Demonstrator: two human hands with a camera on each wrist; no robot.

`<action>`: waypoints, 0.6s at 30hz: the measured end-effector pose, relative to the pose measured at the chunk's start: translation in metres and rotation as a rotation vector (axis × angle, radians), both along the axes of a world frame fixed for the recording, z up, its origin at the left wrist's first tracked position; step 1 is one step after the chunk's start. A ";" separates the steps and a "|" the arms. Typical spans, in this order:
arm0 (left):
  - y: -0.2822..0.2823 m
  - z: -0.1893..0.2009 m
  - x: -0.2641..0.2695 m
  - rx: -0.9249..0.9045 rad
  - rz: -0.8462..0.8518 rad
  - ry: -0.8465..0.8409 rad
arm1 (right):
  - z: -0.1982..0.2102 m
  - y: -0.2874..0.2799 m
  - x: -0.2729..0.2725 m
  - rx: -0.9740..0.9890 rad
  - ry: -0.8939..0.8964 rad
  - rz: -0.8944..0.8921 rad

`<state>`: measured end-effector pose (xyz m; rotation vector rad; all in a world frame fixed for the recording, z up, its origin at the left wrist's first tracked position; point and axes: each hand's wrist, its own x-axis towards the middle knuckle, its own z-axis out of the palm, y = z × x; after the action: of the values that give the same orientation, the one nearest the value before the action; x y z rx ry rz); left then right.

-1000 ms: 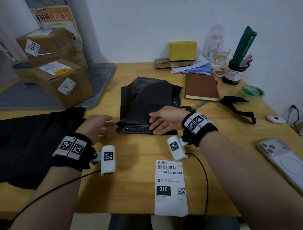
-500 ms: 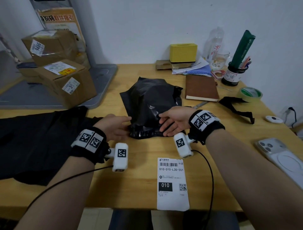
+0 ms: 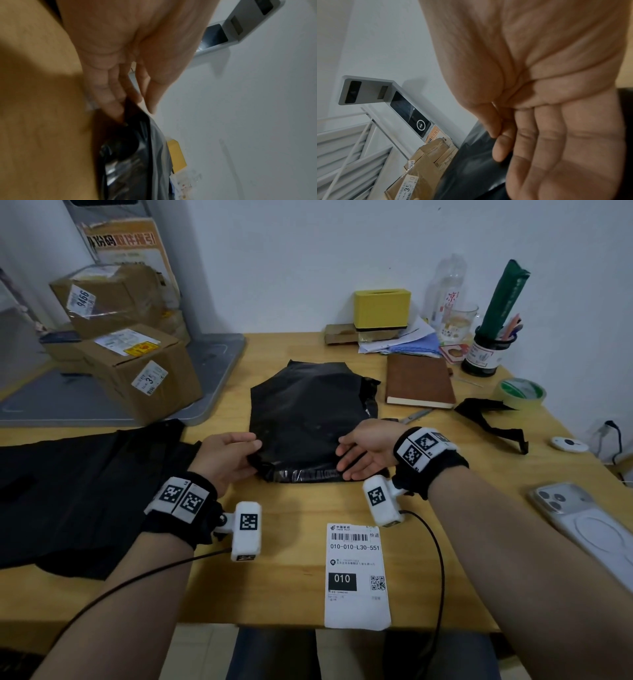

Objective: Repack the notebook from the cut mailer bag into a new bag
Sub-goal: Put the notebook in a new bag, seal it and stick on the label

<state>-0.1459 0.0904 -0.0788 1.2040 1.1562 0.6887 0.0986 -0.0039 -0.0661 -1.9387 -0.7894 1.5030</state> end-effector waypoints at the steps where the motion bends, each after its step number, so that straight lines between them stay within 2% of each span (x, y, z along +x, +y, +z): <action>1: 0.000 0.001 -0.003 -0.045 -0.055 -0.009 | 0.000 0.001 -0.001 -0.001 -0.003 0.000; 3: 0.001 0.001 -0.008 -0.100 -0.138 -0.024 | 0.000 0.001 -0.002 -0.003 -0.009 -0.002; 7: 0.004 -0.001 -0.015 -0.062 -0.075 -0.114 | 0.000 0.001 -0.003 -0.004 -0.014 -0.014; 15: 0.012 0.003 -0.016 0.019 -0.064 -0.077 | 0.000 0.000 -0.003 -0.007 -0.018 -0.034; 18: 0.016 0.005 -0.019 0.052 -0.101 0.012 | -0.001 0.001 -0.005 -0.010 -0.027 -0.032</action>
<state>-0.1646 0.1067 -0.0735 1.3026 1.0849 0.6389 0.0940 -0.0027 -0.0672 -1.9731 -0.7602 1.4677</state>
